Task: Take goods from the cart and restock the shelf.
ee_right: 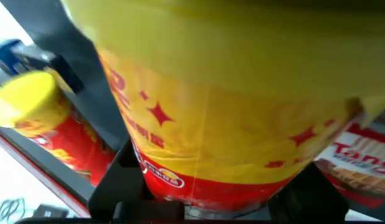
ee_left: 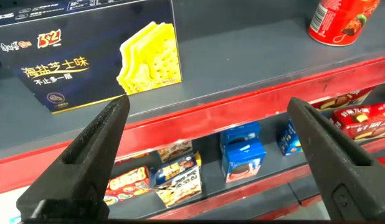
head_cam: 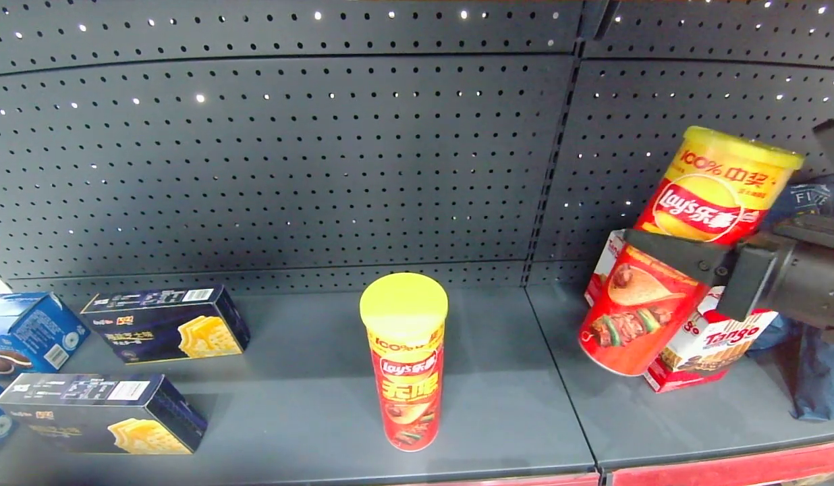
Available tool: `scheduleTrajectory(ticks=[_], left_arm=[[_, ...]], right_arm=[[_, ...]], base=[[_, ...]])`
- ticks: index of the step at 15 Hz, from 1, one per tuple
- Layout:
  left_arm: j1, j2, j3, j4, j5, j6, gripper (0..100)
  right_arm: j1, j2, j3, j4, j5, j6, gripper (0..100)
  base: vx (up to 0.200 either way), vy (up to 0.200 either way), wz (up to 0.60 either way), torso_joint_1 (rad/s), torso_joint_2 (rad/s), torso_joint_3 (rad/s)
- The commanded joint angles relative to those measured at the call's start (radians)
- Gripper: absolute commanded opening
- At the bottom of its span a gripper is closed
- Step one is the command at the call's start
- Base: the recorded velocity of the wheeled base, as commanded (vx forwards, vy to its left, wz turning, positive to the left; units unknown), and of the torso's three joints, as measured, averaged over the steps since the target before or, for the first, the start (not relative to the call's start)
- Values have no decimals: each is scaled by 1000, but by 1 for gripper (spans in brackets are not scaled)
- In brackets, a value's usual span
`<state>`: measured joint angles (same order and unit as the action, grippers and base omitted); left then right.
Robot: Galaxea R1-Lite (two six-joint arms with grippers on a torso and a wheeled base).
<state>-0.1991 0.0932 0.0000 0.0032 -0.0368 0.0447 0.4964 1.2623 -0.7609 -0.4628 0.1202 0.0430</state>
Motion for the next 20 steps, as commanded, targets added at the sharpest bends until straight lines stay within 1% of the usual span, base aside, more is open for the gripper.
scheduleTrajectory(ticks=[1, 2, 3, 4, 5, 8, 12, 14, 16, 17, 18, 20], left_arm=[[1, 3, 0, 0, 0, 0, 100], [0, 3, 0, 0, 0, 0, 100], [0, 3, 0, 0, 0, 0, 100], [0, 3, 0, 0, 0, 0, 100], [0, 3, 0, 0, 0, 0, 100], [0, 3, 0, 0, 0, 0, 100], [0, 3, 0, 0, 0, 0, 100], [0, 3, 0, 0, 0, 0, 100], [0, 3, 0, 0, 0, 0, 100], [1, 3, 0, 0, 0, 0, 100], [0, 3, 0, 0, 0, 0, 100], [0, 3, 0, 0, 0, 0, 100]], right_arm=[[11, 80, -18, 7, -4, -6, 0], [18, 88, -15, 7, -21, -17, 0], [28, 112, -9, 13, -151, -64, 0], [44, 141, -14, 15, -228, -75, 0], [57, 150, -26, 12, -241, -74, 0], [62, 152, -18, 12, -231, -63, 0], [65, 173, -2, -8, -208, -49, 0], [62, 213, -9, -56, -205, -46, 0], [60, 272, -11, -132, -197, -46, 0], [62, 328, -18, -218, -191, -49, 0], [62, 344, -23, -241, -174, -57, 0], [62, 374, -51, -255, -103, -69, 0]], base=[[0, 0, 0, 0, 0, 0], [0, 0, 0, 0, 0, 0], [0, 0, 0, 0, 0, 0], [0, 0, 0, 0, 0, 0], [0, 0, 0, 0, 0, 0], [0, 0, 600, 4, 5, -2], [0, 0, 0, 0, 0, 0], [0, 0, 0, 0, 0, 0], [0, 0, 0, 0, 0, 0], [0, 0, 0, 0, 0, 0], [0, 0, 0, 0, 0, 0], [0, 0, 0, 0, 0, 0]])
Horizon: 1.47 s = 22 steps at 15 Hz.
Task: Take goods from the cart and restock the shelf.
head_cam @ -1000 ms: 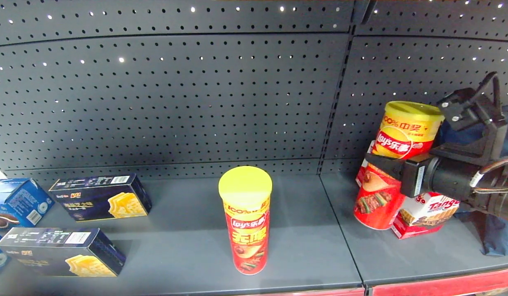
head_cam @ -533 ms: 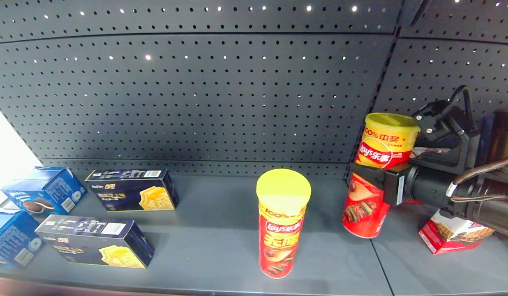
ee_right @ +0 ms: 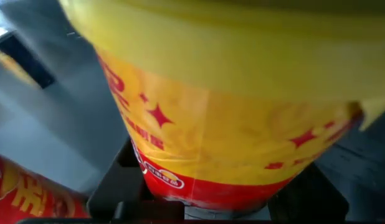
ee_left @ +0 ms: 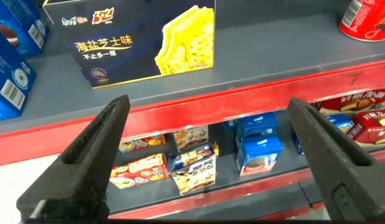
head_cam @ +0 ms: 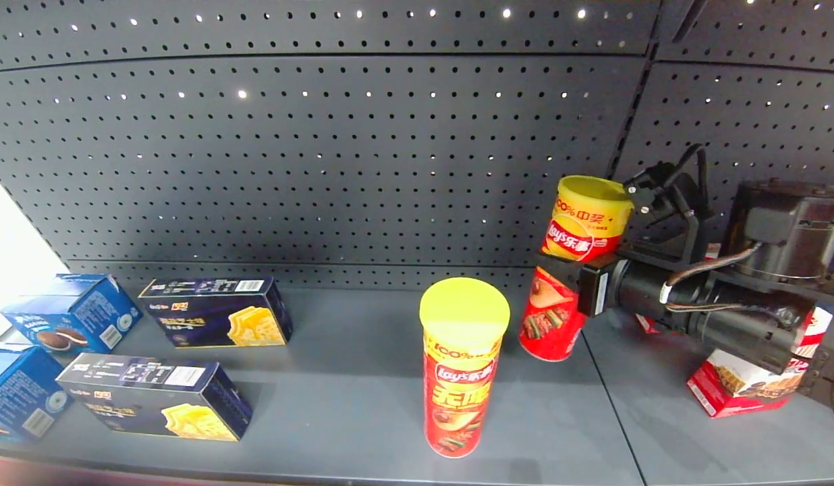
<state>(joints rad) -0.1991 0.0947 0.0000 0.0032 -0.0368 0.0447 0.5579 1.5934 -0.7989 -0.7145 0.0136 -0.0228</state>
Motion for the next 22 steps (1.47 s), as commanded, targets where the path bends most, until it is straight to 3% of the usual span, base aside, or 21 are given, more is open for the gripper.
scheduleTrajectory(ticks=[1, 7, 13, 22], left_arm=[[0, 2, 0, 0, 0, 0, 100], [0, 2, 0, 0, 0, 0, 100], [1, 2, 0, 0, 0, 0, 100], [0, 2, 0, 0, 0, 0, 100]], right_arm=[[0, 56, -25, 3, 23, -2, 0], [-33, 146, -192, 55, 244, 3, 0], [-7, 335, -422, 72, 256, -5, 0], [0, 382, -439, 67, 256, -74, 0]], base=[[0, 0, 0, 0, 0, 0], [0, 0, 0, 0, 0, 0], [0, 0, 0, 0, 0, 0], [0, 0, 0, 0, 0, 0]])
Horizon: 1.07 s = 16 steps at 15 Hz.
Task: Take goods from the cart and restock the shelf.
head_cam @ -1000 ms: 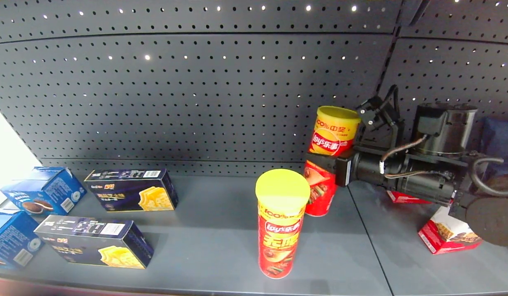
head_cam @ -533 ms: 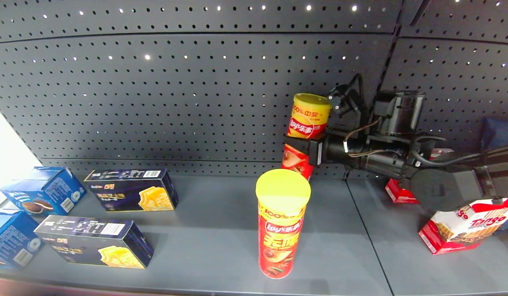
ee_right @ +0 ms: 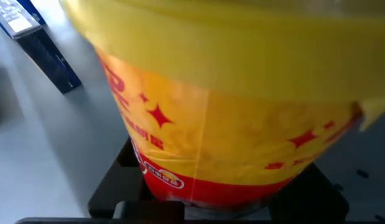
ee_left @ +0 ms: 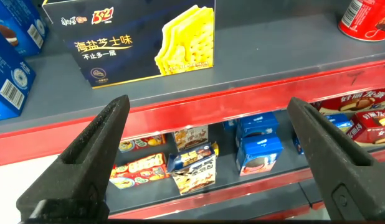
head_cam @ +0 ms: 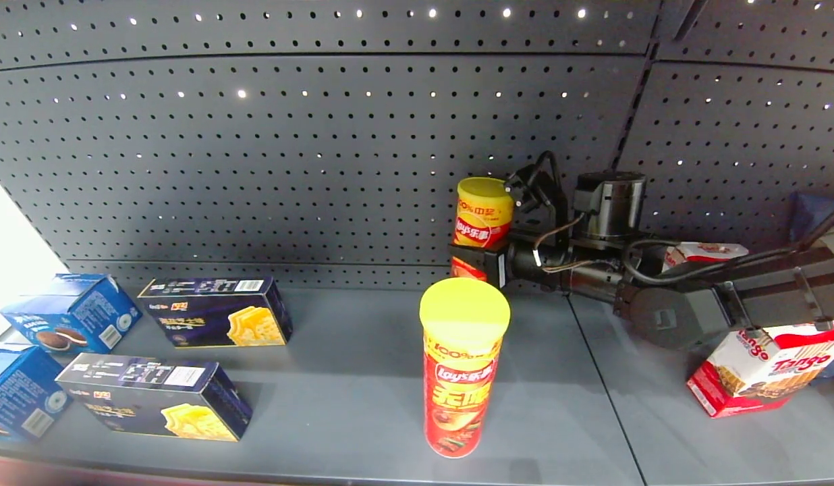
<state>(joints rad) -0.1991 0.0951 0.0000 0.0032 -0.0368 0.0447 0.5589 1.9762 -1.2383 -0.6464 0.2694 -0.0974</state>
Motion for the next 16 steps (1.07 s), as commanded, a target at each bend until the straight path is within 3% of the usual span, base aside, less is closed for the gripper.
scheduleTrajectory(ticks=[1, 16], left_arm=[[0, 2, 0, 0, 0, 0, 100], [0, 2, 0, 0, 0, 0, 100]], right_arm=[[-1, 1, 2, -1, 1, -4, 0], [4, 30, 5, -33, -2, -31, 0]], base=[[0, 0, 0, 0, 0, 0], [0, 0, 0, 0, 0, 0]])
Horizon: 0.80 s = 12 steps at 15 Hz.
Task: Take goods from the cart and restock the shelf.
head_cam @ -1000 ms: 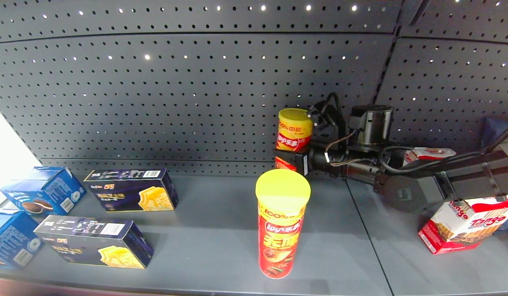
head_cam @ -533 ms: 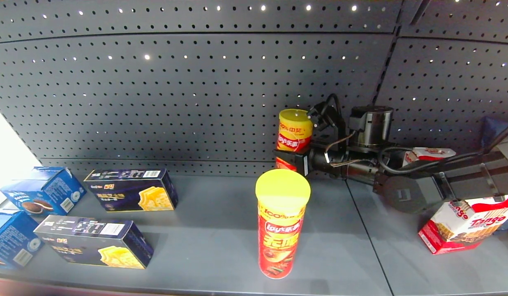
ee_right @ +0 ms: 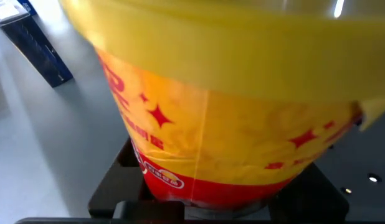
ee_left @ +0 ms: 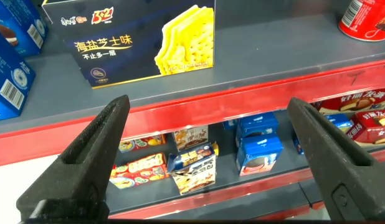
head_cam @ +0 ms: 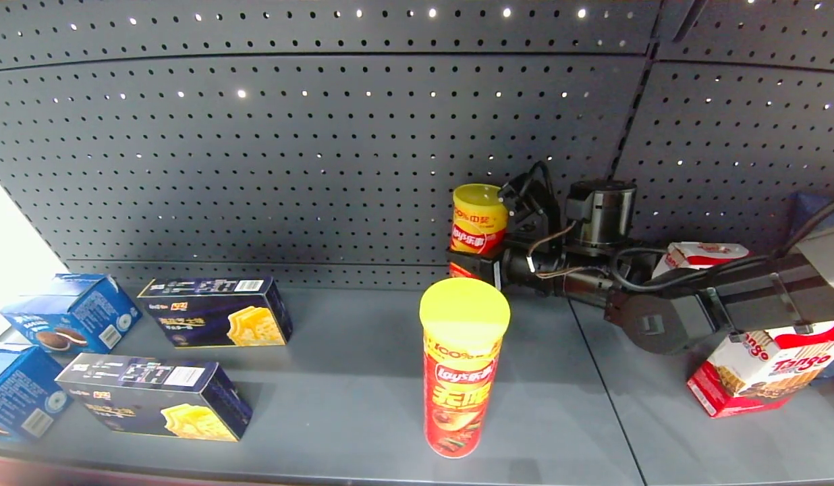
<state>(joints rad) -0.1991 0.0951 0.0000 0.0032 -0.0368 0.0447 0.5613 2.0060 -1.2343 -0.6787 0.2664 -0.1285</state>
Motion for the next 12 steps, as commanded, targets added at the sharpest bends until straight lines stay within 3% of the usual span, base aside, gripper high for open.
scheduleTrajectory(ticks=[1, 2, 12], left_arm=[[0, 2, 0, 0, 0, 0, 100], [0, 2, 0, 0, 0, 0, 100], [0, 2, 0, 0, 0, 0, 100]], right_arm=[[2, 0, 1, 1, -1, 0, 0], [2, -3, 9, 1, -3, 0, 100], [-14, -242, 394, -61, -9, -3, 100]], base=[[0, 0, 0, 0, 0, 0], [0, 0, 0, 0, 0, 0], [0, 0, 0, 0, 0, 0]])
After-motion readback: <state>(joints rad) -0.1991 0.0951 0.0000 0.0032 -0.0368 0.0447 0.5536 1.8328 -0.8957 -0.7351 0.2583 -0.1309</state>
